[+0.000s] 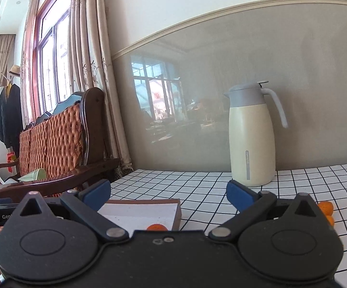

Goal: Organize fruits
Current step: 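Move both open tools back toward the carrot piece and oranges, then grasp the carrot piece with the left tool while the right tool grasps an orange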

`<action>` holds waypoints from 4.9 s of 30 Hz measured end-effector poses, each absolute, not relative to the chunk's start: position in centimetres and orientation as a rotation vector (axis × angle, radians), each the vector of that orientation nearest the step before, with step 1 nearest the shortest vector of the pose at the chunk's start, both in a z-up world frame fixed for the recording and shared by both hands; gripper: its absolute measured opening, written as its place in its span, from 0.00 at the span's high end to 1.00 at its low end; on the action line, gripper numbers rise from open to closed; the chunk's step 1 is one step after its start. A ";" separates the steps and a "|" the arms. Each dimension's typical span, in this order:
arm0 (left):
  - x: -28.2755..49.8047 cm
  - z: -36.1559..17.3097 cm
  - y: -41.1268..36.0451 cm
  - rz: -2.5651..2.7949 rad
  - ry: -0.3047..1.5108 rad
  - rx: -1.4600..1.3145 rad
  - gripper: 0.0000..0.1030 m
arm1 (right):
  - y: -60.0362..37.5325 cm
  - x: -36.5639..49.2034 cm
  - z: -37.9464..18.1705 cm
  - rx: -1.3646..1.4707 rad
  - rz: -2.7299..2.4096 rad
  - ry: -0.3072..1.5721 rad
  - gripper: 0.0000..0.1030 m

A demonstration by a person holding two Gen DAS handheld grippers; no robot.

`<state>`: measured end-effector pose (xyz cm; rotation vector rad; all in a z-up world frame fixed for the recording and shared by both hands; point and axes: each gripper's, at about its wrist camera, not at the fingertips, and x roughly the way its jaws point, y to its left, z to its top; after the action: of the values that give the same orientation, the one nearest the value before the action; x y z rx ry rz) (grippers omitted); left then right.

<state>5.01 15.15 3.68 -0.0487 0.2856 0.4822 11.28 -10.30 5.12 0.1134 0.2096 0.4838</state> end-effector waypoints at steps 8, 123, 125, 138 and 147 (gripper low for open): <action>5.8 3.4 10.1 0.353 0.283 -0.016 0.00 | -13.9 10.6 4.8 0.131 0.433 0.210 0.06; 22.7 -4.0 -10.0 -0.126 0.629 0.001 0.69 | -25.1 25.0 -3.6 0.195 0.083 0.654 0.78; 22.6 -4.0 -10.0 -0.126 0.629 0.001 0.69 | -24.8 24.8 -3.5 0.170 0.084 0.647 0.79; 21.4 -3.9 -9.4 -0.145 0.619 -0.045 0.70 | -25.3 22.7 -2.7 0.193 0.122 0.633 0.79; 18.6 -2.8 -8.6 -0.165 0.578 -0.037 0.70 | -25.1 19.6 -0.6 0.204 0.188 0.583 0.79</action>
<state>18.64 -8.63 -2.82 -0.0373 0.5781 -0.1646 19.59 -25.12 -0.63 0.2036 0.5826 0.1875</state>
